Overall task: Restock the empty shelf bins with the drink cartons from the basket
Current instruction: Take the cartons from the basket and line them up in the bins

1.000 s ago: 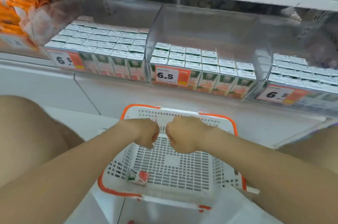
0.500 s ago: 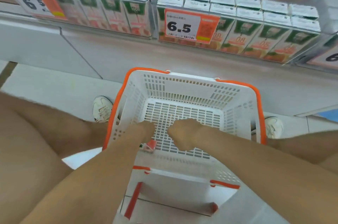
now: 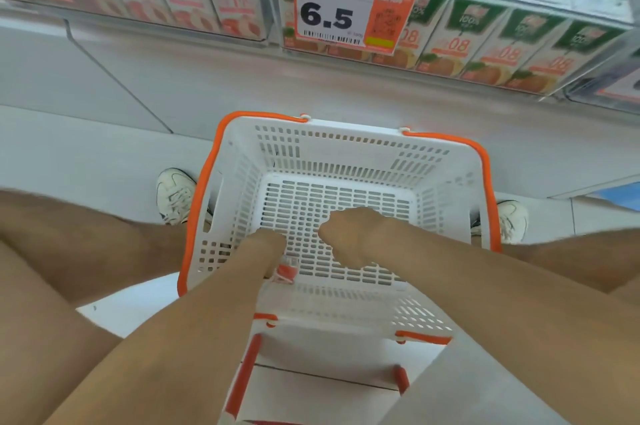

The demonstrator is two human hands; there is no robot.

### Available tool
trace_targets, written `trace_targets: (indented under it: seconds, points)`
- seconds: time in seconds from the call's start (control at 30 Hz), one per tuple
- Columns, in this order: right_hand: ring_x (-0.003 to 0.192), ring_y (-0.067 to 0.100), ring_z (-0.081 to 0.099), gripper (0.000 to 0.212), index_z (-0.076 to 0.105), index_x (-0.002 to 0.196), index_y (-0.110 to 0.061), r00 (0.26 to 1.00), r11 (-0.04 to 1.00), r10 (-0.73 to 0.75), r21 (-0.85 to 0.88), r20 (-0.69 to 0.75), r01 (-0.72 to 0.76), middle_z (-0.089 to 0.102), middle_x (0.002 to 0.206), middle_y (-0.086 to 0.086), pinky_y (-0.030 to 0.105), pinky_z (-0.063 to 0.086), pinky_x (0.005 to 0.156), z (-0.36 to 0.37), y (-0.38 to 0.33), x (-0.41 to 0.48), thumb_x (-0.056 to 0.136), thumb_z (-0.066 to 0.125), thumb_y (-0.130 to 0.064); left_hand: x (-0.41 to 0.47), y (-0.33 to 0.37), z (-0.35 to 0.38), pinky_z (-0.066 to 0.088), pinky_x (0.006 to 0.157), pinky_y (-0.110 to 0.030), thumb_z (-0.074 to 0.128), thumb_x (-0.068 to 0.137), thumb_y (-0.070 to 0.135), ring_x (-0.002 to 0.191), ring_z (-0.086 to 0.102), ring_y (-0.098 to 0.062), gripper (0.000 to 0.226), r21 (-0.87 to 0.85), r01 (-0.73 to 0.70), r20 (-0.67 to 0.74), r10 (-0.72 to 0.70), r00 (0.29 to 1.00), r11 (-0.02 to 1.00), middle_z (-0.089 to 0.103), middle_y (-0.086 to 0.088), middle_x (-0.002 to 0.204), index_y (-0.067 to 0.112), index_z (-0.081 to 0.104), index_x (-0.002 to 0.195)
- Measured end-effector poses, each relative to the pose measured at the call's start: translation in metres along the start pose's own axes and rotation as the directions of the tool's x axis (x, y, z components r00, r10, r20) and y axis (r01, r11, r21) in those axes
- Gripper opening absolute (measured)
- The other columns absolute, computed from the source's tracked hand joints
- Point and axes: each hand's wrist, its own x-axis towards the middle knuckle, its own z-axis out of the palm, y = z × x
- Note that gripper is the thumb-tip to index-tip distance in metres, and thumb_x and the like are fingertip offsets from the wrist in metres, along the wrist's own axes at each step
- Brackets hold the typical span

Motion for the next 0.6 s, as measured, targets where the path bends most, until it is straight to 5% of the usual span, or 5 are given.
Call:
trace_targets:
  seconds: [0.1, 0.27, 0.43, 0.53, 0.6]
  points:
    - [0.058, 0.016, 0.045, 0.027, 0.047, 0.075, -0.015, 1.0, 0.997, 0.019, -0.079, 0.007, -0.018, 0.049, 0.08, 0.001, 0.031, 0.039, 0.052, -0.008, 0.0, -0.013, 0.093, 0.052, 0.003, -0.024, 0.003, -0.02, 0.055, 0.083, -0.033, 0.075, 0.094, 0.02, 0.094, 0.063, -0.022, 0.035, -0.101, -0.033, -0.027, 0.031, 0.999, 0.994, 0.062, -0.004, 0.11, 0.01, 0.06, 0.124]
    - [0.063, 0.016, 0.043, 0.016, 0.049, 0.091, -0.01, 0.994, 0.997, 0.057, -0.051, -0.092, -0.062, 0.042, 0.082, 0.0, 0.032, 0.04, 0.055, -0.028, 0.008, -0.038, 0.097, 0.052, 0.004, -0.071, 0.001, -0.081, 0.055, 0.069, -0.033, 0.068, 0.099, 0.041, 0.062, 0.063, -0.018, 0.039, -0.523, -0.148, -0.13, 0.093, 0.987, 0.84, 0.071, -0.008, 0.074, 0.01, 0.062, 0.076]
    - [0.1, 0.027, 0.063, 0.052, 0.051, 0.132, -0.021, 0.913, 0.992, 0.092, 0.121, -0.398, -0.047, 0.062, 0.116, 0.005, 0.036, 0.049, 0.073, -0.051, 0.024, -0.073, 0.089, 0.077, -0.034, -0.142, -0.005, -0.138, 0.052, 0.069, -0.034, 0.071, 0.1, 0.032, 0.068, 0.065, -0.02, 0.032, -0.867, -0.301, -0.249, 0.179, 0.952, 0.396, 0.072, -0.017, 0.096, 0.008, 0.068, 0.121]
    - [0.1, 0.026, 0.06, 0.067, 0.051, 0.128, -0.024, 0.832, 0.981, 0.141, 0.186, -0.537, -0.046, 0.06, 0.113, 0.001, 0.041, 0.054, 0.077, -0.07, 0.027, -0.102, 0.076, 0.085, -0.05, -0.184, -0.01, -0.17, 0.051, 0.067, -0.035, 0.073, 0.098, 0.029, 0.065, 0.059, -0.022, 0.038, -0.883, -0.378, -0.321, 0.23, 0.919, 0.279, 0.065, -0.015, 0.088, 0.0, 0.067, 0.121]
    - [0.099, 0.024, 0.06, 0.058, 0.056, 0.12, -0.025, 0.742, 0.963, 0.194, 0.271, -0.642, -0.017, 0.061, 0.111, -0.002, 0.043, 0.055, 0.079, -0.085, 0.026, -0.119, 0.076, 0.082, -0.054, -0.206, -0.015, -0.189, 0.049, 0.057, -0.029, 0.068, 0.101, 0.028, 0.062, 0.057, -0.022, 0.032, -0.871, -0.408, -0.348, 0.245, 0.905, 0.272, 0.064, -0.014, 0.082, -0.003, 0.068, 0.113]
